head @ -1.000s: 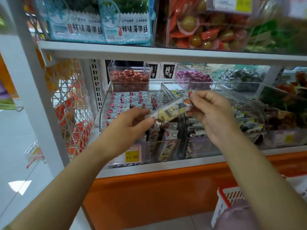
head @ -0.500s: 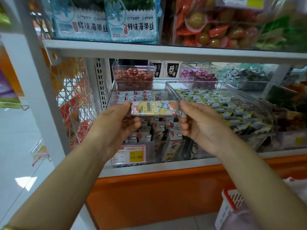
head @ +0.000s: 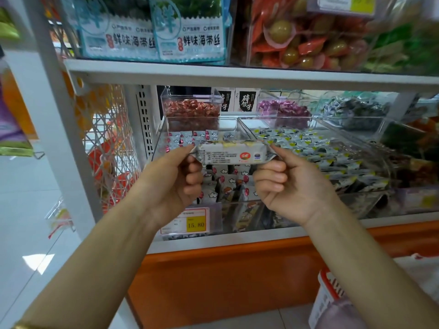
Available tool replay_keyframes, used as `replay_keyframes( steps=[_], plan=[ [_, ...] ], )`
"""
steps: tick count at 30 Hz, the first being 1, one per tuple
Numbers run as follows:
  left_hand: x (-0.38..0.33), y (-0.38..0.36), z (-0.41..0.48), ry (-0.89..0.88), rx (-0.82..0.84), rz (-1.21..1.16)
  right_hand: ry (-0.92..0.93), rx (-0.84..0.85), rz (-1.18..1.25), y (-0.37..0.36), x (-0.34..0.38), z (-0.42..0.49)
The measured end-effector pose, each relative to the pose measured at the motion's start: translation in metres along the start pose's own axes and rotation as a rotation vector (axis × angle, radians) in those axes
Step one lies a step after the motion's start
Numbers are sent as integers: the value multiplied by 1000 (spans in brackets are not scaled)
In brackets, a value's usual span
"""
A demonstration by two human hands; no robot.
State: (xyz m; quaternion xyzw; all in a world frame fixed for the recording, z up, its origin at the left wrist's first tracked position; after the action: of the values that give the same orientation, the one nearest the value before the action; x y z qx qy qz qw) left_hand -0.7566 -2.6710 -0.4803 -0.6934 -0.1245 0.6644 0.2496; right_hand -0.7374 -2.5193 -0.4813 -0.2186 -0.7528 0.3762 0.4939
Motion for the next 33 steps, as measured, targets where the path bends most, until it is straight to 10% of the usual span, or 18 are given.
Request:
replay_keyframes(
  steps=[5, 17, 28, 33],
  plan=[
    [6, -6, 0, 97, 8, -245, 24, 1, 53, -1, 0, 2],
    [5, -2, -1, 126, -30, -331, 520, -258, -714, -3, 21, -11],
    [-21, 4, -3, -322, -28, 707, 363, -213, -475, 10, 25, -8],
    [-30, -30, -15, -571, 294, 1025, 427, -152, -612, -3, 19, -10]
  ],
)
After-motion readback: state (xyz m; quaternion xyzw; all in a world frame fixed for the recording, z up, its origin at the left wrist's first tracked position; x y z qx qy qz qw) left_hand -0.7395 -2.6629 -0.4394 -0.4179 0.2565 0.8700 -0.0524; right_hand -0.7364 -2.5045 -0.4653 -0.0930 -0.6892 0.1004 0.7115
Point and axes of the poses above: each hand's wrist, its own z-axis towards the middle knuckle, its own y-axis out of the back of the hand, x = y × z, the point moved 7 cm from there along z, towards the middle knuckle, and after that the axes turned 11 degrees about -y, right-handed, at the moved point
